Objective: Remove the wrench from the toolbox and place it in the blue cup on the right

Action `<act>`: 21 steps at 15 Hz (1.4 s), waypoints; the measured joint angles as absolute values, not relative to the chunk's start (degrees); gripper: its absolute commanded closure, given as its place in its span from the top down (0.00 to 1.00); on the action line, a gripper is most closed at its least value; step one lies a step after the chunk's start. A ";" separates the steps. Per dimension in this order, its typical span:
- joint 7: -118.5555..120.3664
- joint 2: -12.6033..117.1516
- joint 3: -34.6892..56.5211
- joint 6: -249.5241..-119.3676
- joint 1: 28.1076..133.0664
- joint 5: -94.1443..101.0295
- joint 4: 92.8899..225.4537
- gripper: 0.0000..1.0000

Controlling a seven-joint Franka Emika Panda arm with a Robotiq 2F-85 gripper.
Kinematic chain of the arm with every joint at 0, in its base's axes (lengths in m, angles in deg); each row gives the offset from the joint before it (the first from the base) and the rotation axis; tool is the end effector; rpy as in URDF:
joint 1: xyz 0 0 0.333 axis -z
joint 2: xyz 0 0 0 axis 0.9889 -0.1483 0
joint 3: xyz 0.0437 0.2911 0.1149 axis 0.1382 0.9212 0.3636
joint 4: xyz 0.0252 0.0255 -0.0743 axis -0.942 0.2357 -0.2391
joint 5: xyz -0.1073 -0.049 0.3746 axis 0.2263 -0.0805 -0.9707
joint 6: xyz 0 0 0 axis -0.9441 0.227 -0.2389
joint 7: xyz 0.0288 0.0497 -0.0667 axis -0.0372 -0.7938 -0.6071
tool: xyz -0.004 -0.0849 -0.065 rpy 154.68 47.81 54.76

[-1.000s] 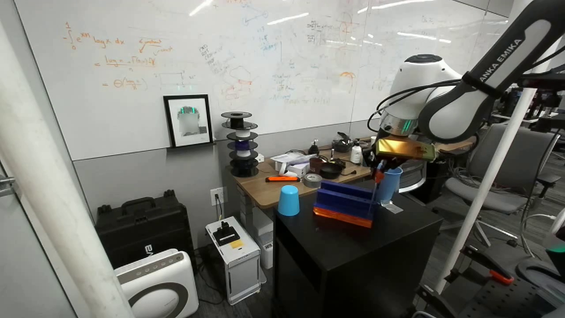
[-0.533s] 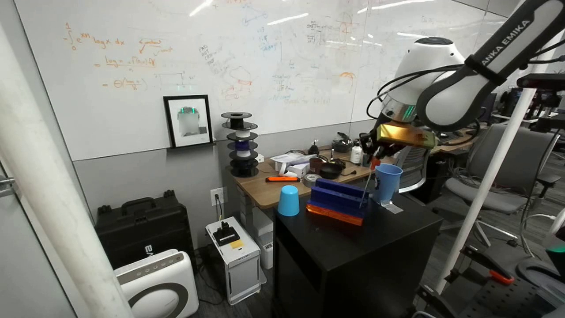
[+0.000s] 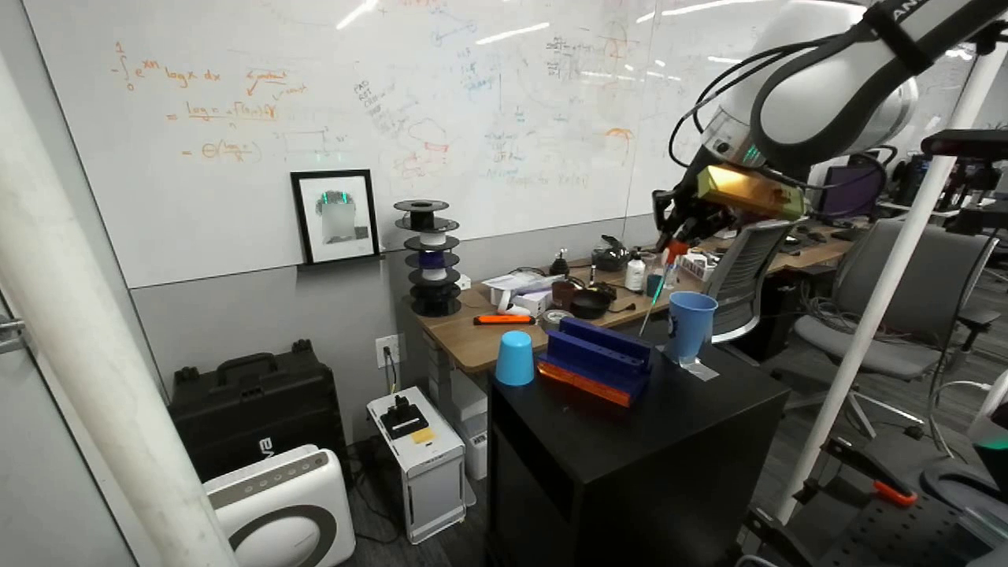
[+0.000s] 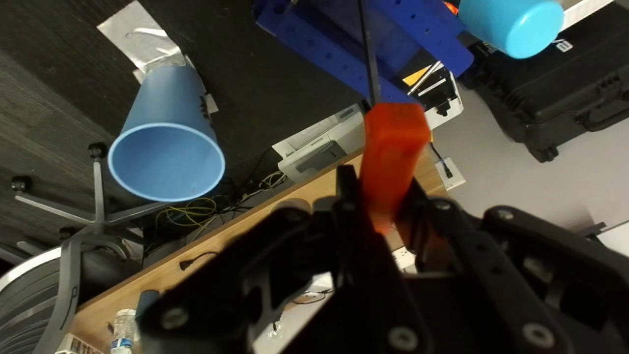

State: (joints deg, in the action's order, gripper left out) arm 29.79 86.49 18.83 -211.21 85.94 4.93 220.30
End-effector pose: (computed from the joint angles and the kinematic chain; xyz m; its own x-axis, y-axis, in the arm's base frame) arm 0.4343 -0.0005 0.3822 0.7756 -0.4904 0.3975 -0.4613 -0.8701 -0.1733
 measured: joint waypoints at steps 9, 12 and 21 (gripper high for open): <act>26.43 91.10 19.35 -208.86 103.02 16.63 218.09 0.11; 29.03 88.80 21.84 -211.56 107.95 22.15 216.76 0.11; 43.79 77.89 30.26 -217.81 114.72 33.53 212.81 0.11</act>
State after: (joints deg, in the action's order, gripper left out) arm 43.79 77.89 30.26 -217.81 114.72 33.53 212.81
